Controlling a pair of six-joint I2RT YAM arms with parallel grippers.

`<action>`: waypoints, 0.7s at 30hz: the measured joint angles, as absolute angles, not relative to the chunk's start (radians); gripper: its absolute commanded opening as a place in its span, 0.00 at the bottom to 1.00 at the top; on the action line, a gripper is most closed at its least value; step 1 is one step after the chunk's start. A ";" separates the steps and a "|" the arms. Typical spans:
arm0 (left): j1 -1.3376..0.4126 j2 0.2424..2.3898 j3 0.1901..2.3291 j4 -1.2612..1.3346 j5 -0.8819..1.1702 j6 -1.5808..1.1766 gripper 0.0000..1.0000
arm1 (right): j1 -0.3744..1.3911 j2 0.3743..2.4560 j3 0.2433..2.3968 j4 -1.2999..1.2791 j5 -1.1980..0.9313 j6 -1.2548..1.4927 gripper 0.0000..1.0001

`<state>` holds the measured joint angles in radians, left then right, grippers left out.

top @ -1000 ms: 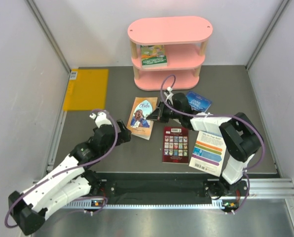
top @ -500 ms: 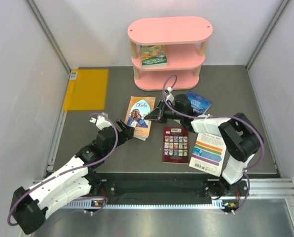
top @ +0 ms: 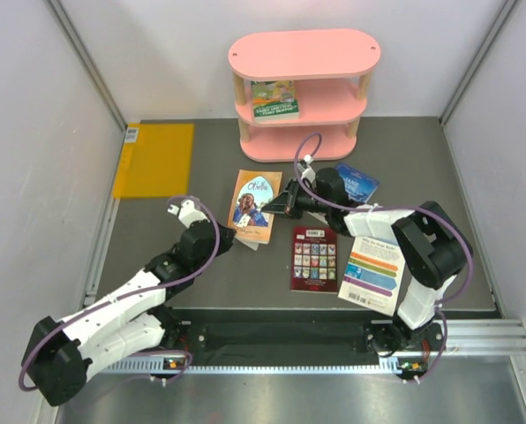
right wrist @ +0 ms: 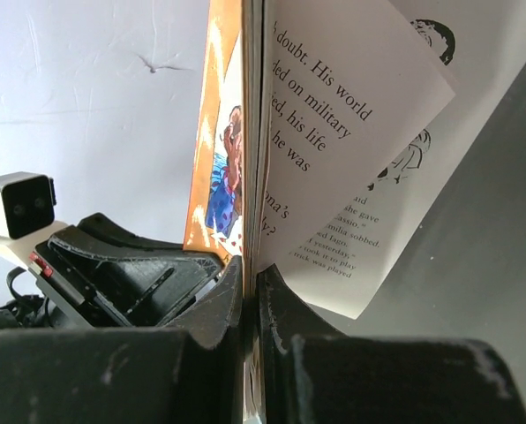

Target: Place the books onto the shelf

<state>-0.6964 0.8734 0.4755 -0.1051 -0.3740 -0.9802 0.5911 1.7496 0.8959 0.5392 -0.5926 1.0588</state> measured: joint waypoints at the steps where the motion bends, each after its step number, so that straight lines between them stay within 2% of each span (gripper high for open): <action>1: -0.696 0.873 0.476 -0.105 -0.376 -0.976 0.00 | 0.591 1.750 0.895 0.540 -0.593 1.059 0.00; 4: -0.696 0.873 0.479 -0.106 -0.377 -0.965 0.00 | 0.591 1.750 0.889 0.543 -0.590 1.059 0.02; 6: -0.696 0.873 0.484 -0.106 -0.377 -0.957 0.00 | 0.590 1.750 0.884 0.550 -0.586 1.059 0.11; 7: -0.697 0.873 0.487 -0.107 -0.379 -0.951 0.00 | 0.590 1.750 0.883 0.553 -0.585 1.060 0.19; 10: -0.697 0.871 0.499 -0.105 -0.382 -0.936 0.00 | 0.585 1.750 0.875 0.559 -0.585 1.066 0.28; 21: -0.697 0.864 0.609 -0.091 -0.385 -0.866 0.00 | 0.582 1.750 0.798 0.588 -0.618 1.077 0.32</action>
<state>-0.6971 0.8642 0.6094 -0.0906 -0.3847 -0.8658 0.5816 1.7496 0.7979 0.5877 -0.6178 1.0771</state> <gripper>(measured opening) 0.046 0.318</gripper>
